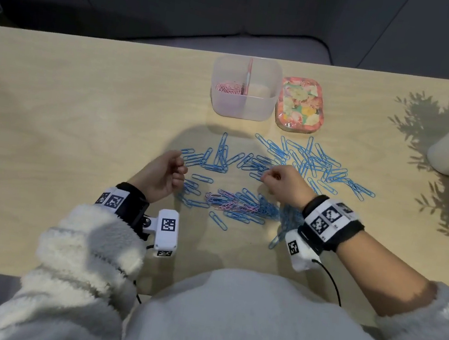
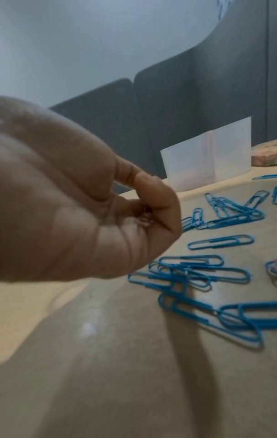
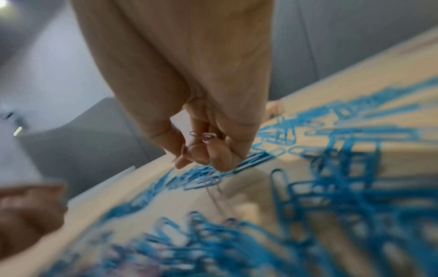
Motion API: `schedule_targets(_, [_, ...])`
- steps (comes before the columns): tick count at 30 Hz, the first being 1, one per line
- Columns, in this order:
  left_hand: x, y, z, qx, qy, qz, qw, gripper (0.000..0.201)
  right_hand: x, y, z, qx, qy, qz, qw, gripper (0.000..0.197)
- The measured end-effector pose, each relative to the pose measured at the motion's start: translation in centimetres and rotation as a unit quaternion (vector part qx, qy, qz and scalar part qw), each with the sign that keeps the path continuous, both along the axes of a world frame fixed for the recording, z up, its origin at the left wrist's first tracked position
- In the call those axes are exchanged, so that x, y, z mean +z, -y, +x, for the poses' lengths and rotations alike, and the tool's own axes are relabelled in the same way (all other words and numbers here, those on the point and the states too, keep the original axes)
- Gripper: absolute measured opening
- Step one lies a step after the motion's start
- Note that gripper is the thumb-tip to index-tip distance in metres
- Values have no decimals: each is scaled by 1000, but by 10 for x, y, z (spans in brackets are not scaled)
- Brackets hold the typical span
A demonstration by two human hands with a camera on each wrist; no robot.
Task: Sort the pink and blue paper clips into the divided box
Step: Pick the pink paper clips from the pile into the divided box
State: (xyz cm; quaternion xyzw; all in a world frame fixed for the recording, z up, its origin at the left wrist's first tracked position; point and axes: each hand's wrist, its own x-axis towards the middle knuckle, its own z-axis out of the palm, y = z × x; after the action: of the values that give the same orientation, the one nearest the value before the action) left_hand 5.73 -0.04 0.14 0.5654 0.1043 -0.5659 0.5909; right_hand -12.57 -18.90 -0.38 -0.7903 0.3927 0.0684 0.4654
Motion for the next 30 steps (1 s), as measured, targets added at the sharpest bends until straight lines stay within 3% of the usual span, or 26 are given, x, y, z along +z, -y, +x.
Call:
schedule_targets(1, [-2, -3, -1, 1, -6, 5, 1000, 39, 4, 1, 4, -61, 12, 70, 996, 19])
schedule_targets(3, [-3, -7, -8, -20, 4, 14, 1000, 39, 12, -1, 12, -190, 38, 234, 953, 21])
schedule_targets(4, [-4, -8, -14, -44, 19, 15, 999, 37, 13, -3, 16, -209, 45, 280, 936, 24])
schedule_targets(6, [-6, -8, -27, -107, 62, 7, 992, 31, 13, -10, 22, -145, 46, 260, 954, 31])
schedule_targets(8, [-9, -5, -37, -162, 135, 18, 977, 25, 10, -20, 27, 6, 39, 117, 992, 31])
schedule_targets(10, [-11, -1, -42, -230, 271, 54, 933, 17, 3, -31, 33, 137, 12, -19, 990, 19])
schedule_targets(12, [-14, 4, -45, -298, 407, 87, 859, 9, -4, -39, 35, 202, -35, -108, 973, 13])
schedule_targets(14, [-14, 6, -49, -356, 501, 127, 778, 10, -10, -42, 37, 227, -62, -147, 961, 13])
schedule_targets(16, [-15, 8, -50, -383, 537, 141, 738, 13, -10, -38, 36, 216, -50, -114, 968, 12])
schedule_targets(19, [-18, 8, -48, -384, 538, 125, 740, 12, -1, -26, 32, 136, 12, 2, 991, 9])
schedule_targets(21, [-19, 8, -47, -376, 542, 115, 743, 8, 1, -15, 28, 81, 40, 18, 996, 10])
schedule_targets(23, [-21, 7, -46, -352, 545, 104, 754, 5, -2, -6, 25, 54, 37, -34, 997, 10])
schedule_targets(25, [-22, 6, -42, -317, 526, 86, 784, 5, -3, -4, 24, 55, 4, -116, 992, 7])
schedule_targets(27, [-25, 5, -36, -294, 494, 70, 815, 5, -2, -9, 25, 87, -14, -174, 981, 10])
schedule_targets(30, [-25, 3, -28, -252, 451, 47, 855, 7, -1, -28, 28, 171, -25, -184, 968, 14])
